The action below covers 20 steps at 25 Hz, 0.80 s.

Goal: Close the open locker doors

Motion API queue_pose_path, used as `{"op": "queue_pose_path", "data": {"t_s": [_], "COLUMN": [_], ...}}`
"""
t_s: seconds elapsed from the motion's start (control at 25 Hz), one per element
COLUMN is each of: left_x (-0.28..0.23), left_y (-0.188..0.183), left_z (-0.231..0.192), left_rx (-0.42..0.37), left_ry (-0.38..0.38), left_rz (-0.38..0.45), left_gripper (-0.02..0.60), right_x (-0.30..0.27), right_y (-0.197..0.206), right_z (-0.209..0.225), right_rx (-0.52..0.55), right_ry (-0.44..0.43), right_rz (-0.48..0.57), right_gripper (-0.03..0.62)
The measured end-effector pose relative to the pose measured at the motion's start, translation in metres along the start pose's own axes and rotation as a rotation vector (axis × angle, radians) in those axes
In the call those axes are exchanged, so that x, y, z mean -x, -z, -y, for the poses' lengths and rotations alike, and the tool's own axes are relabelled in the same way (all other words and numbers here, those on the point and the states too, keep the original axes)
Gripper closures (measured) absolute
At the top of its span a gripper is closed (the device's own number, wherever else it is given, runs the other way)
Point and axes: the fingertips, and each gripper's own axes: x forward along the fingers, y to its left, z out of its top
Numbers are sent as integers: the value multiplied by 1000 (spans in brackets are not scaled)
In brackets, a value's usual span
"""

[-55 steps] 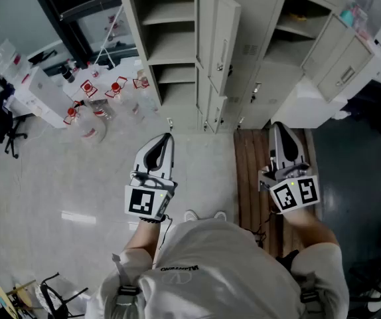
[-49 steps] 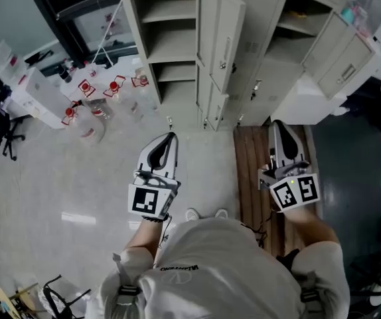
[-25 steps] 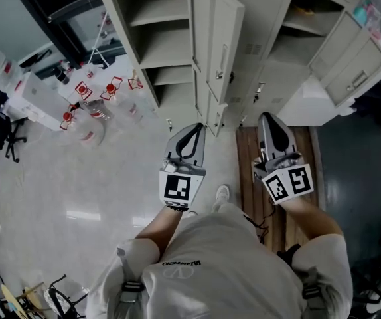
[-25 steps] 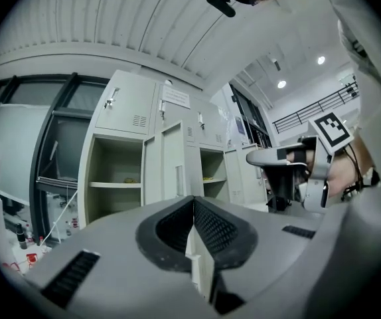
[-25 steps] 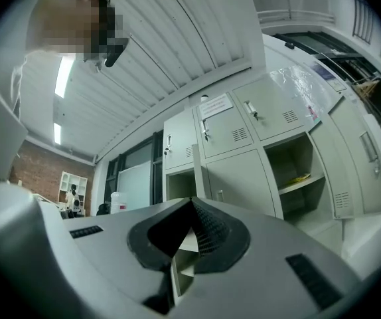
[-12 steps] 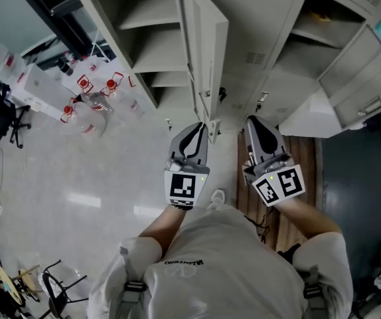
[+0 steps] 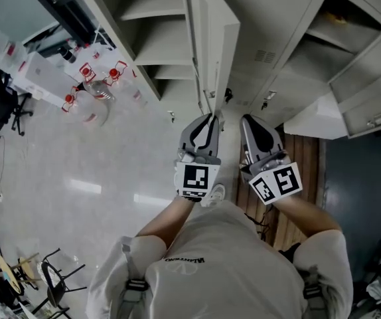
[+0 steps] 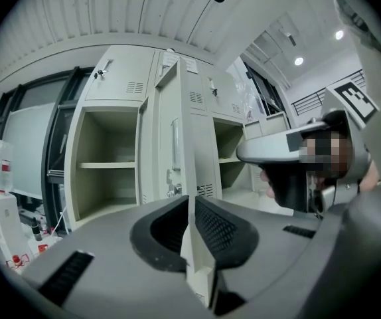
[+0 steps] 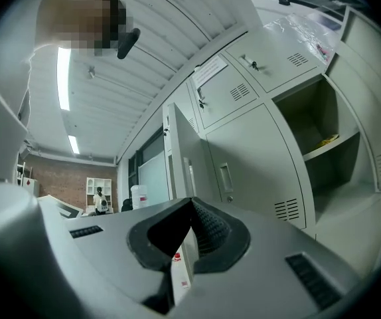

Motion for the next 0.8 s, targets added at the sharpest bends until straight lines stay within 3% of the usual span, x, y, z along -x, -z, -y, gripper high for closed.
{"op": "queue_pose_path", "data": {"t_s": [0.44,0.8], "left_x": [-30,-52], "left_y": [24,42], "left_z": [1,4], "left_rx": [21,31], "left_ry": [35,12], "left_rz": [-56,-99], "left_gripper": [439,440], "right_x": [-11,-13], "right_y": [6,5], "right_z": [9,15], "right_rx": [1,9], "right_ry": [78,97], "right_rz": [-10,-17], "right_gripper": [583,583]}}
